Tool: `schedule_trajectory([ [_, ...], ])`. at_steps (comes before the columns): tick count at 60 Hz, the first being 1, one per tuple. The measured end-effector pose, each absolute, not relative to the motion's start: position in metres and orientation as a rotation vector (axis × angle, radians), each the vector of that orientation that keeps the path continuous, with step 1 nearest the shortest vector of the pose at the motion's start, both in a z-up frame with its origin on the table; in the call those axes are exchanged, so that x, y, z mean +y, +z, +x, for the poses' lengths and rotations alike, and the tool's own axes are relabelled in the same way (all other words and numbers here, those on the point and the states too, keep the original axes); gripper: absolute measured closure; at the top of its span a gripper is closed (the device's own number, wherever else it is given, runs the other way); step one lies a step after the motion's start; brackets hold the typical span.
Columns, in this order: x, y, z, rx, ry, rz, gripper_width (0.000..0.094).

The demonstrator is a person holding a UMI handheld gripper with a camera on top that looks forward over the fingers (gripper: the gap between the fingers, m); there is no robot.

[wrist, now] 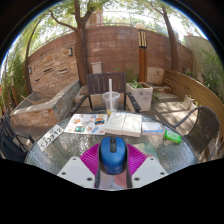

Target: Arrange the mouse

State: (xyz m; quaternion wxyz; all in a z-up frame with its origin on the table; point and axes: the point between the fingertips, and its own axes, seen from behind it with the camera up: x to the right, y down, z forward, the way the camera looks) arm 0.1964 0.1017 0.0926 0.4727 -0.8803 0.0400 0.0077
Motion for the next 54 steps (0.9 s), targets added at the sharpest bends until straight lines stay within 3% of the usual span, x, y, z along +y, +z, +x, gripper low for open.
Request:
schedule_trajectory([
  [7,0.094,0.029,0.223,0.082,-0.010,-2.258,0.0575],
  [16,0.084,0.001,0.235,0.083,-0.014,-2.296,0.0392],
  [22,0.075,0.018,0.236,0.054,-0.037,-2.269,0.0078],
  [45,-0.048,0.143,0.207,0.019,-0.116,-2.213,0.0084],
  [54,-0.113,0.175,0.191,0.021,-0.157,-2.192,0.0083],
])
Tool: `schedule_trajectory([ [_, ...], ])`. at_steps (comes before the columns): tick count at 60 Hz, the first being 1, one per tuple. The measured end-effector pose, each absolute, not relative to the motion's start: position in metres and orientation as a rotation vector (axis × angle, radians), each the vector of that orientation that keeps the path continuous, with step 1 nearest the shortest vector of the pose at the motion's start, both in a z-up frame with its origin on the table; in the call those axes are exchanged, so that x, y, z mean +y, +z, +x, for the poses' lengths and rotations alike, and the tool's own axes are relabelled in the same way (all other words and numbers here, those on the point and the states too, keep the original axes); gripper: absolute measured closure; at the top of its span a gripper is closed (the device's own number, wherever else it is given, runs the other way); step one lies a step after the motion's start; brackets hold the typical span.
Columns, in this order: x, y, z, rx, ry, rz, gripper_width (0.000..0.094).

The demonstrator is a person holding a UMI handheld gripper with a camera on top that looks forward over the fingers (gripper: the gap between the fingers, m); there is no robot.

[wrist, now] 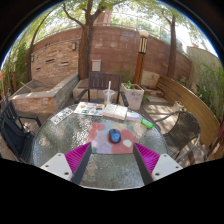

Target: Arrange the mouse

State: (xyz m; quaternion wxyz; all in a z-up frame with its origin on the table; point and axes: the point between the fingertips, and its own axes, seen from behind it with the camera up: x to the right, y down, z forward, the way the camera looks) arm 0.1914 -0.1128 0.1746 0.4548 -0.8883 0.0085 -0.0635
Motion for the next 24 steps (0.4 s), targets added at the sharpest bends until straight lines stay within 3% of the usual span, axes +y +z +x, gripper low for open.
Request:
schedule_trajectory([
  [24,-0.203,0.217,0.161,0.045,-0.166,-2.139,0.0085],
])
